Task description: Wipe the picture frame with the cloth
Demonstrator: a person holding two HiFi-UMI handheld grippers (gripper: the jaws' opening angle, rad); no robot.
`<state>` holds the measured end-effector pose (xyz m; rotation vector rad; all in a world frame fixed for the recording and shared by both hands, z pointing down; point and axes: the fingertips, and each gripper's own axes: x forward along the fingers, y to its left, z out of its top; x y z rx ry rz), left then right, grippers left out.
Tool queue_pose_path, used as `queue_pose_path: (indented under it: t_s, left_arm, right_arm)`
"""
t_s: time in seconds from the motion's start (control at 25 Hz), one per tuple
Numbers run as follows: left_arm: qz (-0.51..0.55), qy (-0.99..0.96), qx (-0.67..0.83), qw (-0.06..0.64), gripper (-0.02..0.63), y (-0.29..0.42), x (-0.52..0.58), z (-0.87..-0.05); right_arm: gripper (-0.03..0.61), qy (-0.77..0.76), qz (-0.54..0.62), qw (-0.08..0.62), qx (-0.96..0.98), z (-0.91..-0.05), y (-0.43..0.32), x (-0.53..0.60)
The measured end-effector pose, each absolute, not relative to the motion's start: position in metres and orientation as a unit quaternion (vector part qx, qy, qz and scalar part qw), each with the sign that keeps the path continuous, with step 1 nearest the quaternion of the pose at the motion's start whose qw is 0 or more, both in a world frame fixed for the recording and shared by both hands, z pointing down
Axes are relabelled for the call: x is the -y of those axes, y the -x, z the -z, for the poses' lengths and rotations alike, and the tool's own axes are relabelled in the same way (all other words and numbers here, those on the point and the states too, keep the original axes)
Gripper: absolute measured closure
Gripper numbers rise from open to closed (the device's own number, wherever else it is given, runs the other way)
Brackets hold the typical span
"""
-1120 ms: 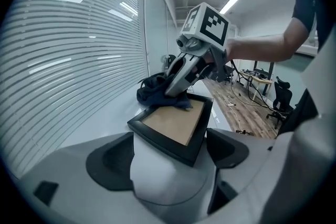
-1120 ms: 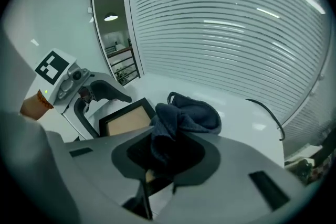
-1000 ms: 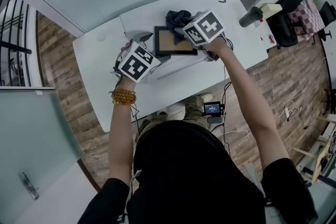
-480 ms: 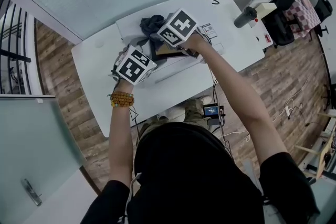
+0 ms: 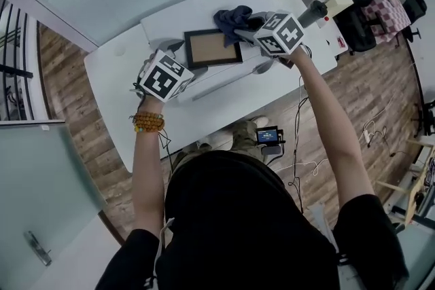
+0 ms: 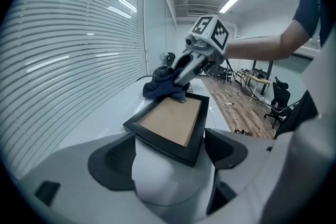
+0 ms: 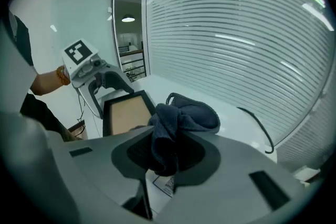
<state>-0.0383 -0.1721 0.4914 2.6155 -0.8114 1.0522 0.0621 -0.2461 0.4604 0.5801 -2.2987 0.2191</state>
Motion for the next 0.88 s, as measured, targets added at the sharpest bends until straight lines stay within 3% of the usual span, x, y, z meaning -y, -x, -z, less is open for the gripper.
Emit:
queue_pose_path:
  t_s: [0.4,0.88]
  left_arm:
    - [-0.367,-0.882,0.271,0.122,0.195,0.035,0.173,-0.491]
    - [-0.37,-0.88,0.271,0.127,0.195,0.037,0.175,-0.49]
  right_arm:
    - [0.508,-0.234,-0.213,0.288,0.904,-0.468,-0.071,0.22]
    - [0.508,-0.212,-0.171,0.33,0.904,-0.466,-0.062,0.179]
